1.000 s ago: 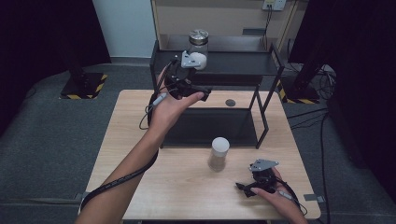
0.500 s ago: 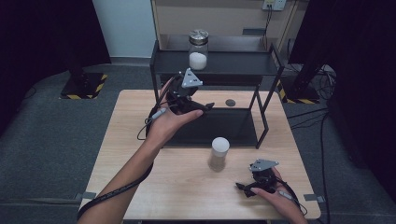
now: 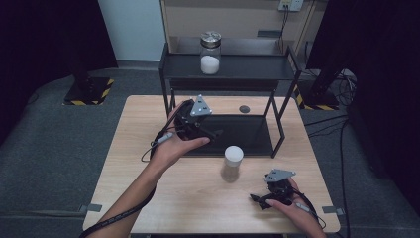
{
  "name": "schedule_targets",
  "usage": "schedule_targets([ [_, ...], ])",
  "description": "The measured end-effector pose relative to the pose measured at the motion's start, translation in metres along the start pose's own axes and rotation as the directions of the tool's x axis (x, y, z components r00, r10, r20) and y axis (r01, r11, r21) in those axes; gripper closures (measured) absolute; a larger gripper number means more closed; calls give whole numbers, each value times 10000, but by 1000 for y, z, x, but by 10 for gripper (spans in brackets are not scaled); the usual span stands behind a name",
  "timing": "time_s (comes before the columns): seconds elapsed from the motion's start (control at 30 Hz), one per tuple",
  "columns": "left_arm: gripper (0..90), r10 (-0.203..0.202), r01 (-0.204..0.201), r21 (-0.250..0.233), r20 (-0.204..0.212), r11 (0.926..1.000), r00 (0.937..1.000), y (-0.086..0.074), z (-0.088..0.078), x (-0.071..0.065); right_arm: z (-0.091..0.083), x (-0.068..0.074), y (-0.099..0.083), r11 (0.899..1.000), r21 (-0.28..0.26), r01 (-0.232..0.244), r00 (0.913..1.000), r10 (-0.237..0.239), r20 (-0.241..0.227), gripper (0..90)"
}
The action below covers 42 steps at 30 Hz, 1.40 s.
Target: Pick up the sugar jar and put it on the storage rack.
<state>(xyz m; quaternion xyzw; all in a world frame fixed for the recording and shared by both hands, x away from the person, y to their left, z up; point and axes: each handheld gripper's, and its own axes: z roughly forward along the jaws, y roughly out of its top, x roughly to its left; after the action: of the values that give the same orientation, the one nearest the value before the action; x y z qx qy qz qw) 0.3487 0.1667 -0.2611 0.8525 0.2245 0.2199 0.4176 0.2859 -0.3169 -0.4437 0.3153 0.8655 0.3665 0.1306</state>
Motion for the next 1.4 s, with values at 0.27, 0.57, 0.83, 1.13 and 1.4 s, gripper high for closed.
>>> schedule_targets([
  [0.27,53,-35,27,355,245,9994,9997,-28,12,-2,0,0,0,10000,0,-7,10000,7,-1,12],
  [0.57,54,109,-120,237,453,9996,9989,-70,14,-11,0,0,0,10000,2,-9,10000,9,0,12],
  [0.83,55,-575,558,352,486,9978,9972,-113,12,-24,0,0,0,10000,-2,-6,10000,6,1,11],
  [1.13,58,-760,731,651,424,9952,9962,-147,5,-42,0,1,0,10000,-6,-56,10000,56,54,12],
  [1.4,45,-1276,1267,901,48,9878,9918,-170,-7,-49,-1,4,-1,9999,-18,-136,9998,136,133,13],
])
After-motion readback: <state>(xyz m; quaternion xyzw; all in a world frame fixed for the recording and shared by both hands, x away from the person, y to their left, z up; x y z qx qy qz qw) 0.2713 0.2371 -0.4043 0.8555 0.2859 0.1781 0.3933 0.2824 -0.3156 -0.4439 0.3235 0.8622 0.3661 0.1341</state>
